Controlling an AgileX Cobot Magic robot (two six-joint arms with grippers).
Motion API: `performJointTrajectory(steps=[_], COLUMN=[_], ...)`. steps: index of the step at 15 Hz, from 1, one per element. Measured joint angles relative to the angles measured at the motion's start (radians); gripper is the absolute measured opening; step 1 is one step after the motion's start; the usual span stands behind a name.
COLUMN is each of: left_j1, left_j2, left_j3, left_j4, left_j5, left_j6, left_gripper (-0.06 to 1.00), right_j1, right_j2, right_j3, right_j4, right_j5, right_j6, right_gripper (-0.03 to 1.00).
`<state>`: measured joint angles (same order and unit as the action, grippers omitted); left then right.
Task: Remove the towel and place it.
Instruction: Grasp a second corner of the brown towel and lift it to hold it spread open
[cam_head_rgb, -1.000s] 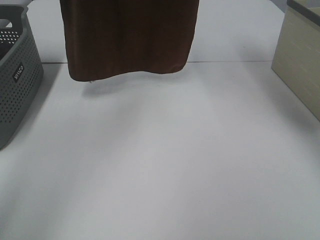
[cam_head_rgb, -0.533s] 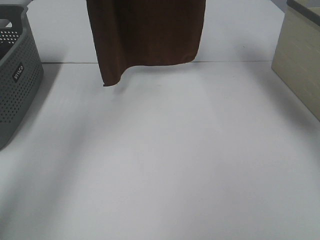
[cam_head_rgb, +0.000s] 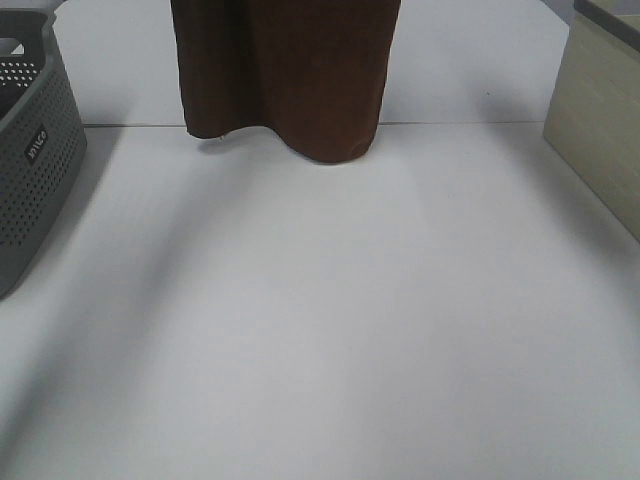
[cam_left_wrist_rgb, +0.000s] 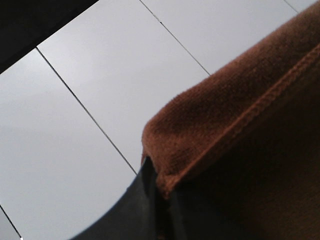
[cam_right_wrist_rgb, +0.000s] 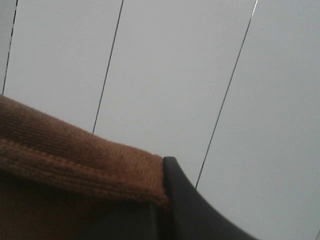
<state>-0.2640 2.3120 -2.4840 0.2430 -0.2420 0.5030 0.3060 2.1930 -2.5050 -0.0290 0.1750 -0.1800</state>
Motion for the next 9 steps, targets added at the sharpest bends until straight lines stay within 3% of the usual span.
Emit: performJointTrajectory(steps=[9], left_j1=[0.004], left_j2=[0.028], left_j3=[-0.005], left_j4=[0.042], left_j5=[0.058], left_j6=[0.0], left_gripper=[0.0], right_j1=[-0.009], right_j2=[0.022], right_j3=[0.0], right_j4=[0.023], right_j5=[-0.003], right_j6=[0.0], right_gripper=[0.01])
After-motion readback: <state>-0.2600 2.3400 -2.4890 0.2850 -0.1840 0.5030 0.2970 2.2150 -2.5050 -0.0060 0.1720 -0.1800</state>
